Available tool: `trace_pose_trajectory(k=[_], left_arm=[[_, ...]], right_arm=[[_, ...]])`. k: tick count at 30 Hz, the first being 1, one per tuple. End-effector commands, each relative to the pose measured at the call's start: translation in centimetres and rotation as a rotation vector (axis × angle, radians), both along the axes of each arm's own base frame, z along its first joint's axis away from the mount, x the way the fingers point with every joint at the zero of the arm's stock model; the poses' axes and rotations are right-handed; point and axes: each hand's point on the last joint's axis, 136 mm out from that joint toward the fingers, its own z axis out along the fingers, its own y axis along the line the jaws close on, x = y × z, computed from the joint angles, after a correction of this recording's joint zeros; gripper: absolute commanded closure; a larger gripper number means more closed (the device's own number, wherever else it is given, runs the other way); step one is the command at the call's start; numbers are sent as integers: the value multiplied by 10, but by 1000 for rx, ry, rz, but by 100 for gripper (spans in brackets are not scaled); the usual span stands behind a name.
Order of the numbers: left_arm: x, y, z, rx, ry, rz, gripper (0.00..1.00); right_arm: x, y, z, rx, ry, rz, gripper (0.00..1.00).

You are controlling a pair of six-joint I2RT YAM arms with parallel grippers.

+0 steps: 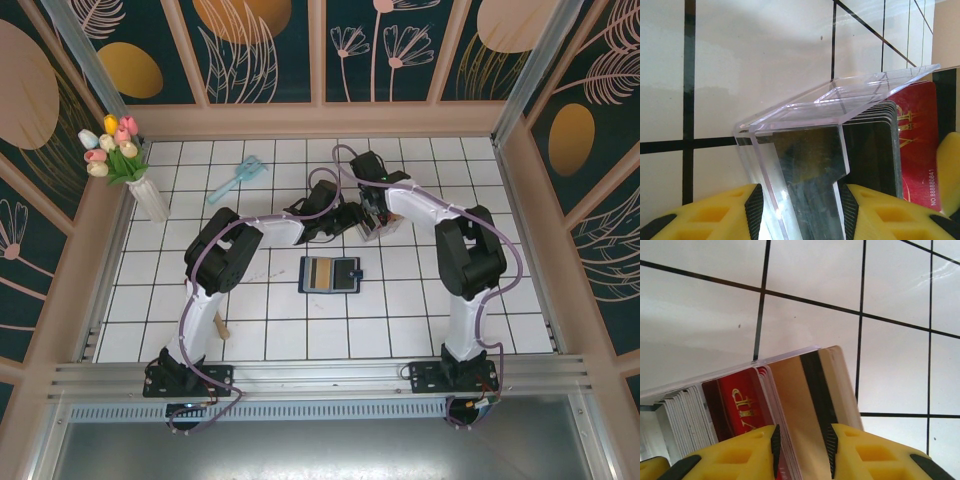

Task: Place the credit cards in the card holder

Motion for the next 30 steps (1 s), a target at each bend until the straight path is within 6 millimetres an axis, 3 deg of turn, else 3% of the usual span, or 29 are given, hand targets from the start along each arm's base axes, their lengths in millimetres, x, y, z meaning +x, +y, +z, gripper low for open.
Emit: trace_pose_trajectory(k=[1,6,13,22,30], left_arm=[[-13,7,-28,44,67,-9,52],[-14,7,-27,45,66,-9,52],[-13,7,-27,46,65,-10,52],[-13,7,-27,45,64,-7,53],[-12,6,-26,41,63,-10,53]], right_arm=[[2,-7,16,4,-33,-15,69],[1,-2,9,40,1,-2,68],[2,15,15,138,-6,33,63],[2,2,-22,46,57,2,60],[1,-9,-31,-26,61,-22,61]])
